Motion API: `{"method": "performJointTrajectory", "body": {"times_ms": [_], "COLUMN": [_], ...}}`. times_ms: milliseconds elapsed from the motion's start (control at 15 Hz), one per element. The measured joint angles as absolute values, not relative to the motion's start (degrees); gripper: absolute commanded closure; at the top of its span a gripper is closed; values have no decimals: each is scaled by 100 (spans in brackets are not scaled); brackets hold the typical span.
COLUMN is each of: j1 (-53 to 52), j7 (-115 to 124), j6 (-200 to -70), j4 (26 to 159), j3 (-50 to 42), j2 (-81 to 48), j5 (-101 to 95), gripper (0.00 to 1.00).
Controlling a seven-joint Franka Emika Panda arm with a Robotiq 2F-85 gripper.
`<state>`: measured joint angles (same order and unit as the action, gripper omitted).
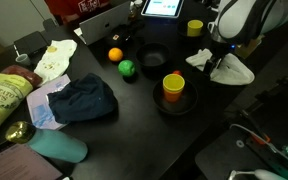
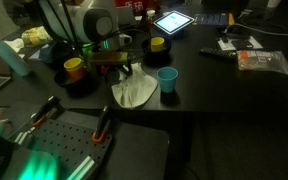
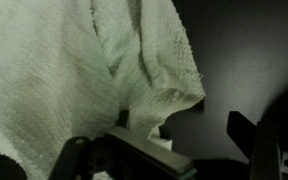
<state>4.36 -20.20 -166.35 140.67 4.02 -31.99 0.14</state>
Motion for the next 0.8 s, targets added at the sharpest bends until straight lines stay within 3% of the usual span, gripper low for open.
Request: {"method": "performJointTrajectory", "body": {"times_ms": [800], "j1": [-1157], "j7": [-627], "j6": [-17298], "j4": [14079], "j3": [-1499], "j2": [-2814], "j5": [-1467], "gripper": [0]}}
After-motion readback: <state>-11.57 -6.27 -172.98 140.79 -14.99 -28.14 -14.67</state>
